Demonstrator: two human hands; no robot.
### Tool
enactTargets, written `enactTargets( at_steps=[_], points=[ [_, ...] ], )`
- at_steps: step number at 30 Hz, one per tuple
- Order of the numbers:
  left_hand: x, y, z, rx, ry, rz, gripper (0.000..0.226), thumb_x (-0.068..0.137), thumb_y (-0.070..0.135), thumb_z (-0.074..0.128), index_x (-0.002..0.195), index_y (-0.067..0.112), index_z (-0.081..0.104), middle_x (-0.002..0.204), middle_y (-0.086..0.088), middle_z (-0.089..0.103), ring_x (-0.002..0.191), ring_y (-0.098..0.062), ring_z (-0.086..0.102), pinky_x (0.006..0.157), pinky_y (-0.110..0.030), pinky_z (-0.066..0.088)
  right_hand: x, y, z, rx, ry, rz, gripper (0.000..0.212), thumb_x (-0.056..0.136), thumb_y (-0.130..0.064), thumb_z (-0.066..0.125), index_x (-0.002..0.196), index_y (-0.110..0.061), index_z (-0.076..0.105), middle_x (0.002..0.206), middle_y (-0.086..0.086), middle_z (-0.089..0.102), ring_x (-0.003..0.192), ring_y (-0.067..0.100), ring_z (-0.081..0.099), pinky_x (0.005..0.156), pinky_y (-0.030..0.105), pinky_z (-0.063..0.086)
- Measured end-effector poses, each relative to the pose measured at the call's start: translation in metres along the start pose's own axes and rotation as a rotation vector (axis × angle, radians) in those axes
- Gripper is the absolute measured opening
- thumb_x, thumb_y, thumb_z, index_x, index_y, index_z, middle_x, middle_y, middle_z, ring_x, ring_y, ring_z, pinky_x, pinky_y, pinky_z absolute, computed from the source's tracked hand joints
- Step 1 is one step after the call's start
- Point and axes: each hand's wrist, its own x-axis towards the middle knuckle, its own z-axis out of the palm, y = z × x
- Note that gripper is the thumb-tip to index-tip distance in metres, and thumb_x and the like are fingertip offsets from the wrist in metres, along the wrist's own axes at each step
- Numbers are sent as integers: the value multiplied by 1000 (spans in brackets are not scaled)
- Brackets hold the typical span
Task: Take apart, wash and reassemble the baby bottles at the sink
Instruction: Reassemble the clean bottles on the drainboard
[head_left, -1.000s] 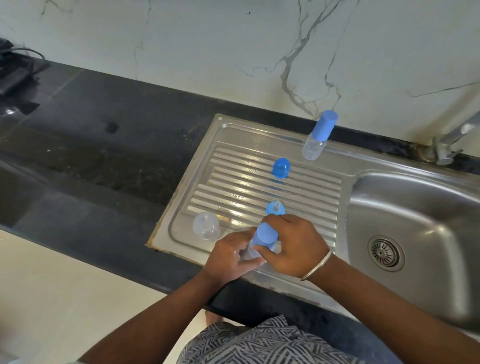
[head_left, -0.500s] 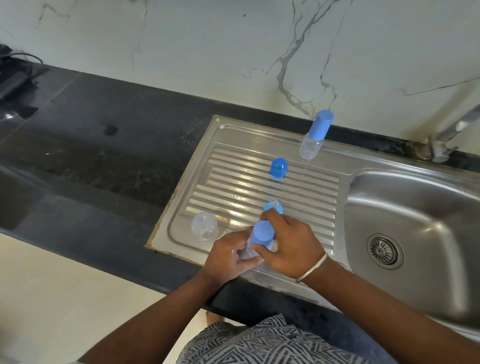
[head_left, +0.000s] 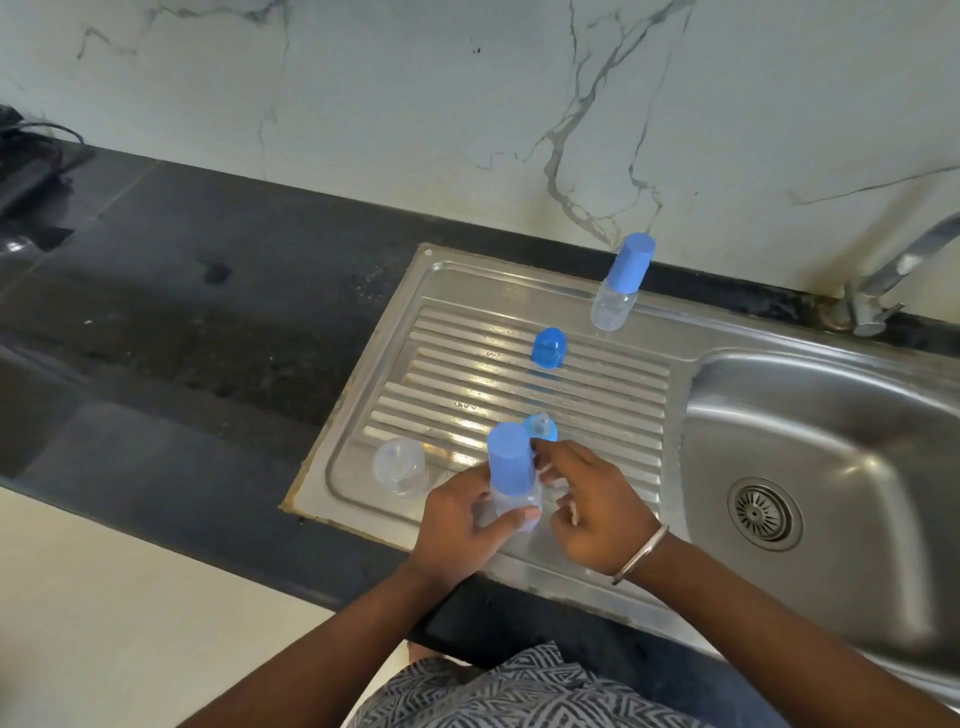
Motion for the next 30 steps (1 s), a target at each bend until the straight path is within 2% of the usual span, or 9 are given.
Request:
enactTargets(
  at_steps=[3, 6, 11, 13, 15, 18, 23, 26, 30],
  points=[
    [8, 17, 7, -98, 107, -34, 38, 82, 50, 74, 112, 27, 69, 99, 9, 72, 92, -14, 70, 78, -43, 56, 9, 0, -2, -6, -14, 2, 71, 75, -17, 67, 141, -23, 43, 121, -11, 56, 105, 5, 55, 85, 20, 51],
    [22, 34, 10, -174, 174, -38, 38, 82, 45, 75, 113, 24, 69, 102, 5, 71, 96, -22, 69, 79, -47, 57, 22, -4, -11, 55, 63, 56, 64, 73, -35, 75, 132, -27, 50, 112, -16, 62, 97, 2, 59, 81, 21, 53],
    [51, 45, 0, -172, 177, -17, 41, 83, 47, 73, 121, 34, 66, 108, 6, 72, 100, -22, 69, 79, -47, 58, 53, -3, -29, 72, 91, 106, 60, 68, -39, 80, 120, -23, 53, 102, -18, 65, 89, 4, 65, 77, 28, 57],
    [59, 48, -1, -186, 162, -13, 40, 86, 44, 70, 125, 38, 63, 115, 7, 70, 107, -20, 67, 83, -43, 58, 68, 0, -37, 100, 106, 112, 59, 70, -33, 82, 120, -20, 55, 102, -12, 65, 88, 8, 65, 75, 29, 57],
    [65, 48, 0, -168, 188, 3, 37, 91, 44, 64, 127, 47, 58, 120, 11, 65, 113, -19, 64, 84, -32, 57, 88, 5, -47, 124, 153, 139, 53, 71, -23, 84, 117, -20, 57, 101, -7, 66, 88, 8, 65, 74, 20, 53],
    [69, 30, 5, -22, 227, -26, 32, 94, 33, 59, 125, 41, 57, 119, 13, 63, 112, -13, 62, 81, -16, 51, 130, 16, -62, 93, 270, 214, 44, 73, -21, 83, 108, -24, 57, 98, -9, 63, 86, 3, 61, 73, 14, 46],
    [68, 2, 10, 218, 130, -162, 50, 92, -5, 50, 131, 25, 59, 123, 13, 59, 114, -1, 55, 98, -22, 47, 200, 53, -78, -61, 358, 246, 46, 74, -26, 80, 108, -12, 52, 97, 0, 62, 88, 20, 62, 75, 31, 50],
    [67, -5, 12, 287, 44, -260, 53, 92, 2, 55, 138, 28, 51, 124, 15, 54, 114, -1, 51, 99, -17, 42, 227, 72, -76, -152, 338, 308, 47, 75, -23, 80, 109, -8, 51, 98, 3, 60, 92, 23, 61, 75, 27, 41],
    [60, -15, 17, 393, -71, -311, 62, 81, 21, 68, 139, 27, 48, 129, 12, 52, 119, -12, 51, 105, -29, 44, 243, 90, -66, -199, 337, 373, 51, 73, -17, 81, 112, -6, 51, 107, 9, 62, 99, 27, 60, 77, 27, 40]
  ],
)
